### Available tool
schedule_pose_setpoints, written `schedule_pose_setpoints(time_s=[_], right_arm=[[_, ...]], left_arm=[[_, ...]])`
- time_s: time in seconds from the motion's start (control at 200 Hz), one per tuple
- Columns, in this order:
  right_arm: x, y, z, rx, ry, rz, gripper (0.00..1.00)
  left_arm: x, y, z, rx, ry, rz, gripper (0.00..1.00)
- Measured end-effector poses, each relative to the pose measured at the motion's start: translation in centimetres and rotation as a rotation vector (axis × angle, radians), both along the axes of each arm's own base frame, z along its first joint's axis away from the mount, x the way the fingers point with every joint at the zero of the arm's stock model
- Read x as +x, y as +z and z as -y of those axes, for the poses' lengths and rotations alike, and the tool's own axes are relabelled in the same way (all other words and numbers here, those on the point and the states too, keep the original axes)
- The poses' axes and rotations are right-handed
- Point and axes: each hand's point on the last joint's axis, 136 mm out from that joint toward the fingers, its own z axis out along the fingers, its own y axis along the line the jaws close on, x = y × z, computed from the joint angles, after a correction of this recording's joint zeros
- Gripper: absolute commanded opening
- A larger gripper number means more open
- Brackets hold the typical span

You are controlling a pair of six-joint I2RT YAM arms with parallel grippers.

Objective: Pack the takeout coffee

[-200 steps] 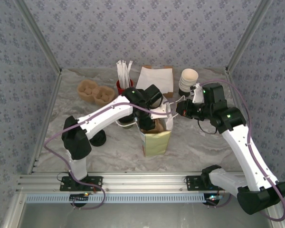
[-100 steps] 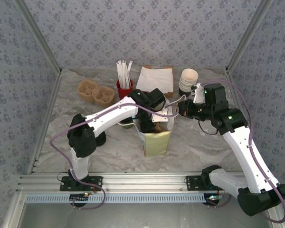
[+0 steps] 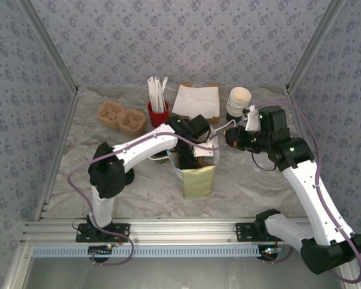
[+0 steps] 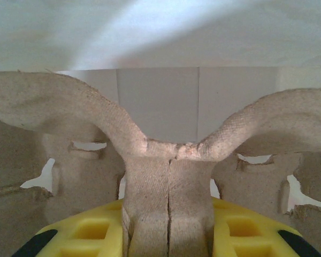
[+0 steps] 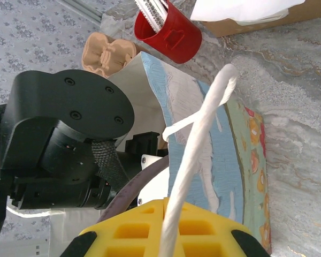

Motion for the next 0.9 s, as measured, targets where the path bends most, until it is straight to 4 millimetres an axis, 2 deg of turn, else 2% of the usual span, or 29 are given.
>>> schedule_pose_setpoints(time_s=[0.43,0.905], right_arm=[[-0.1,0.0,0.2,-0.005,-0.007,0.000,0.09],[0.0,0.0,0.3,-0.008,-0.012,0.001,0.09]], left_arm=[[0.0,-1.5,0.1,0.006,0.000,-0.013,0.33],[0.0,-3.5,0.1,0.006,0.000,-0.012,0.38]])
